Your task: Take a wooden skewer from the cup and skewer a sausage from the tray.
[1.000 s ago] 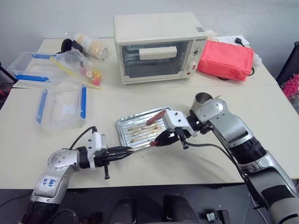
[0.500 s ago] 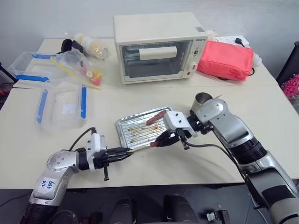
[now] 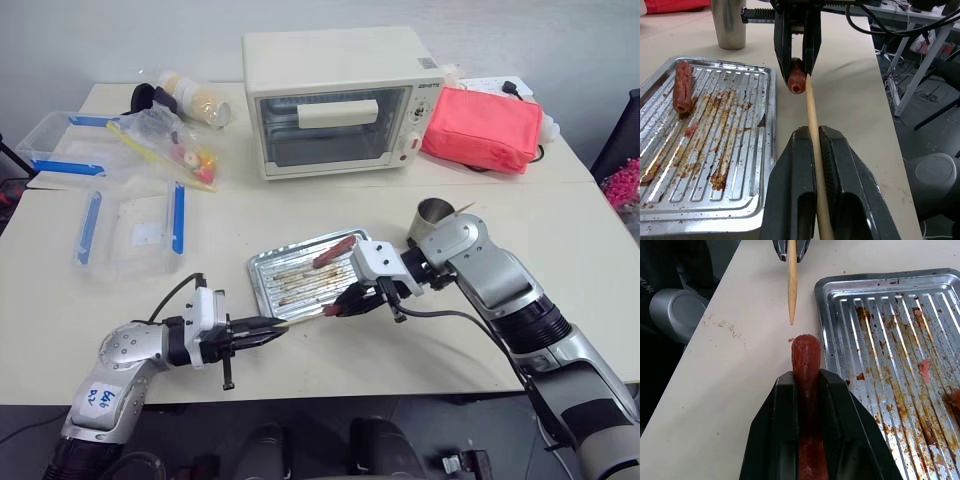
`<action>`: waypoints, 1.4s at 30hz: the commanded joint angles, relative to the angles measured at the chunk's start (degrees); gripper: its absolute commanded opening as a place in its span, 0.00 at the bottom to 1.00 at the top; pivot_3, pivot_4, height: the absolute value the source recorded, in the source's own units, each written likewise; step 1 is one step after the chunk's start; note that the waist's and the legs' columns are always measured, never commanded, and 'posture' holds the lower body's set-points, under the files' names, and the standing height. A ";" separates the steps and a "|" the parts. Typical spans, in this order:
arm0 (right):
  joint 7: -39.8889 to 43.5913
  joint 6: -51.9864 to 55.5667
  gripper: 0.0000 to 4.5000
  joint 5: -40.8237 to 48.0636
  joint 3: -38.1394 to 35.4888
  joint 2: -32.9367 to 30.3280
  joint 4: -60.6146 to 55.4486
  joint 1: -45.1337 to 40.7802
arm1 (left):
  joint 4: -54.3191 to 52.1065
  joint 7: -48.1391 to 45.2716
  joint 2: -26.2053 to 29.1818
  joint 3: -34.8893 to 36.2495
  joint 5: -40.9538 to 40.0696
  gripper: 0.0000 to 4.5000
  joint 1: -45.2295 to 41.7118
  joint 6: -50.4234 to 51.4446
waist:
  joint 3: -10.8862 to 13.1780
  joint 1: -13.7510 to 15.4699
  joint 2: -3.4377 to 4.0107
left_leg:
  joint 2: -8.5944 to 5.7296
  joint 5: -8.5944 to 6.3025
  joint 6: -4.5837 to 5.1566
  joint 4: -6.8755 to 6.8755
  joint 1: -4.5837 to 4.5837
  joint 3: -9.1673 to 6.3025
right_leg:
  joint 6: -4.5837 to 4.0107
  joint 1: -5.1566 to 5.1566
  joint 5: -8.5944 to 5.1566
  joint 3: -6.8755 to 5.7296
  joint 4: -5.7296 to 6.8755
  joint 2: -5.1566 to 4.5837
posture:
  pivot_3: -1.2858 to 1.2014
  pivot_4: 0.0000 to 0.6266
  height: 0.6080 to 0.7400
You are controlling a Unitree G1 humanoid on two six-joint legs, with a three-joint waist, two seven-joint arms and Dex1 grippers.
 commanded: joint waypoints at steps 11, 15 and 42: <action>0.62 -0.14 0.12 0.74 -0.75 -0.53 -1.63 -0.86 | -0.19 -0.04 -0.50 0.30 -0.08 0.00 -0.23 -1.60 | 0.00 0.00 0.00 | -0.01 0.00 0.00 0.00 0.00 0.00 | 0.00 0.00 0.00 0.00 0.00 -0.01 | 0.52 0.24 1.00; 0.52 -0.07 0.12 0.78 -0.61 -0.24 -1.76 -0.89 | 0.07 0.14 -1.12 -0.57 0.62 0.00 -0.86 -1.66 | 0.00 0.02 0.00 | -0.01 0.00 0.00 0.00 0.00 0.00 | 0.00 0.00 0.00 -0.01 0.00 -0.01 | 0.52 0.24 1.00; 0.42 -1.25 0.12 0.13 -0.81 0.35 0.20 -1.86 | 2.43 -0.81 -1.11 -0.77 1.29 0.00 -1.52 -3.28 | 0.00 0.17 0.00 | -0.05 0.02 0.03 0.04 -0.01 -0.03 | 0.00 0.01 0.00 -0.06 0.03 -0.02 | 0.52 0.24 1.00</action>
